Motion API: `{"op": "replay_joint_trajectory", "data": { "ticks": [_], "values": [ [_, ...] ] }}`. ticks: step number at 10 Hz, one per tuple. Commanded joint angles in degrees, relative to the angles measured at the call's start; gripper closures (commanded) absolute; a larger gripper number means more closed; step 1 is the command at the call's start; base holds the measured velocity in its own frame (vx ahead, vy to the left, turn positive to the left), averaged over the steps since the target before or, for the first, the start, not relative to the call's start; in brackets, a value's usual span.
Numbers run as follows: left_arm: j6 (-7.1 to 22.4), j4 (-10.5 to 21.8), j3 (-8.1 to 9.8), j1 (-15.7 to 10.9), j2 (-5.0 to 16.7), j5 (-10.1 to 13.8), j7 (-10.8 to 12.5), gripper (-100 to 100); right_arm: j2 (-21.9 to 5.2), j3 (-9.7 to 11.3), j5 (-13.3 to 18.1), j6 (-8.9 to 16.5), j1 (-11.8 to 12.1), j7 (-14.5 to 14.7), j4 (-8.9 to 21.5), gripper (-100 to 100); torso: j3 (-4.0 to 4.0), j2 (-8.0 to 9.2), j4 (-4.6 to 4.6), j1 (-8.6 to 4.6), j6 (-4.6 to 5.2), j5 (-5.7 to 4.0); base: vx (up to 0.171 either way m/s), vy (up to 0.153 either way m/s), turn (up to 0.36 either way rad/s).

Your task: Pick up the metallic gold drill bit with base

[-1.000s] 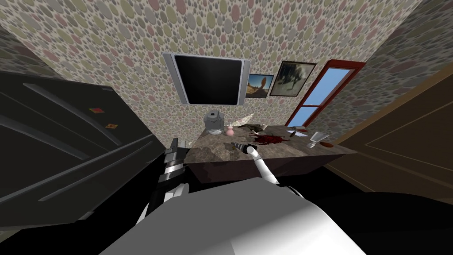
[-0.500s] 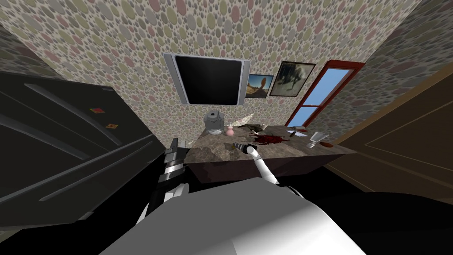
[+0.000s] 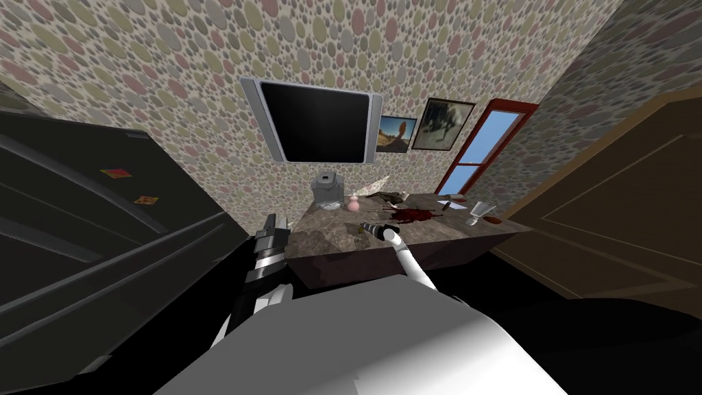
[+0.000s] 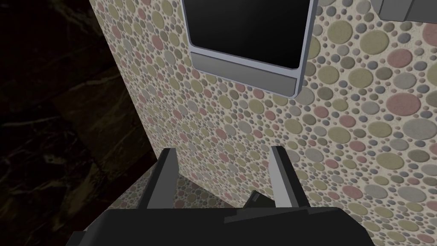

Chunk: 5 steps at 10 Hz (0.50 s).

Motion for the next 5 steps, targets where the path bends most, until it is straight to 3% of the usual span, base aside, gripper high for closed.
{"op": "replay_joint_trajectory", "data": {
  "ticks": [1,3,4,5],
  "values": [
    [0.0,0.0,0.0,0.0,0.0,0.0,0.0,0,0.0,0.52,0.12,0.41,1.21,-0.39,-1.79,100,0.0,0.0,0.0,0.0,0.0,0.0,0.034,-0.001,-0.054],
    [0.0,0.0,0.0,0.0,0.0,0.0,0.0,0,-0.09,1.05,0.22,0.91,2.53,-0.83,-3.78,100,0.02,0.04,0.01,0.04,0.0,0.0,0.026,-0.001,-0.066],
    [0.0,0.0,0.0,0.0,0.0,0.0,0.0,0,-0.04,0.88,0.34,0.74,1.86,-0.77,-2.99,100,0.03,0.06,0.01,0.03,0.0,0.0,0.01,-0.002,-0.01],
    [0.0,0.0,0.0,-0.01,0.0,0.0,0.0,0,-0.05,0.92,0.37,0.82,1.94,-0.87,-3.14,0,0.04,0.08,0.02,0.03,-0.01,0.0,0.0,0.0,0.0]
  ]
}}
